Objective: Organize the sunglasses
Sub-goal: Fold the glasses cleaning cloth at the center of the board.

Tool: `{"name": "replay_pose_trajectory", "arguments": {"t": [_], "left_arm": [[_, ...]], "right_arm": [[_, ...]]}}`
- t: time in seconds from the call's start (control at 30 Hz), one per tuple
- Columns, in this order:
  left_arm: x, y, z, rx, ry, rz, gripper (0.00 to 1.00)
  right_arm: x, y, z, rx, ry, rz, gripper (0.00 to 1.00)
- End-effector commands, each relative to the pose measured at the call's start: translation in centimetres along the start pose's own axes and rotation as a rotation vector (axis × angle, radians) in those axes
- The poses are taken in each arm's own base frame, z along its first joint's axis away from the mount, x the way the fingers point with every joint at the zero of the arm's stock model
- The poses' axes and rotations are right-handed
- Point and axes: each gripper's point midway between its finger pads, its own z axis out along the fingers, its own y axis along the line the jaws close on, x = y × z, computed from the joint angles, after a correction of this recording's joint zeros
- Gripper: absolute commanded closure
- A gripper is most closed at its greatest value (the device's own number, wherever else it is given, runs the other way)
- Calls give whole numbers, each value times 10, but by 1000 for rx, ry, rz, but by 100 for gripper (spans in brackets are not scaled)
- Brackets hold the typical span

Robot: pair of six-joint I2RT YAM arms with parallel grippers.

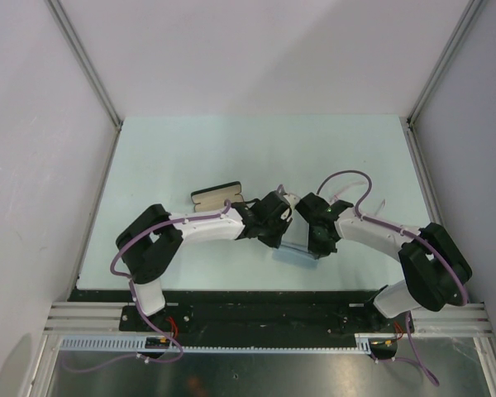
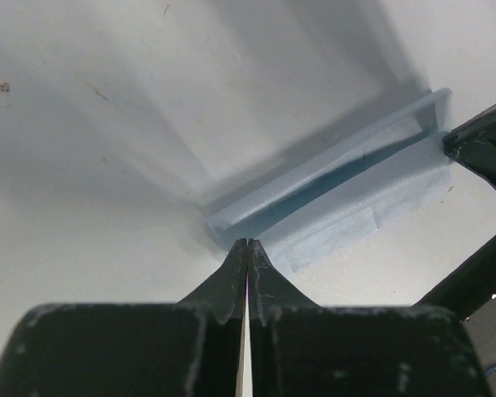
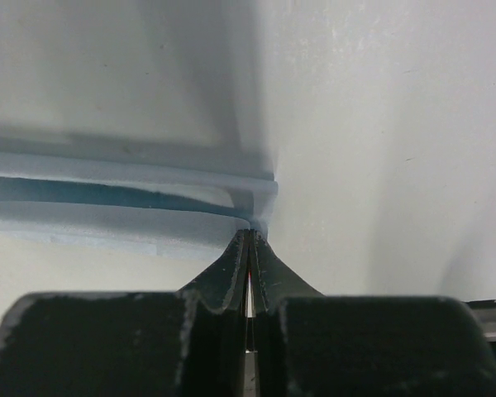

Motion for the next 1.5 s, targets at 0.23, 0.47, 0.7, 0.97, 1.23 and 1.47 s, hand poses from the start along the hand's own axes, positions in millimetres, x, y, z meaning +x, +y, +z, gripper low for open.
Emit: {"name": "replay_pose_trajectory", "arguments": {"t": [0.23,0.47,0.7,0.97,1.23,1.47], "left_arm": [[-1,1,-6,-19,-23,34,100],[-1,1,-4,-16,-19,26,100],[-2,-2,-6,-1,-21,24,87],[-10,-5,-17,4,-54,20,61],[-19,-6,-27,8,-88,5,59],[-15,-15,-18,56,-53,14,75]], "right_arm": [[-7,15,-6,-49,-6,-1,94],[-4,14,-2,-35,9,-2,93],[-4,11,-1,-16,4,6,89],[-9,13,-11,-46,-25,26,68],[-24,13,-31,-107,-89,84,62],[-23,19,-24,-120,-62,97,79]]}}
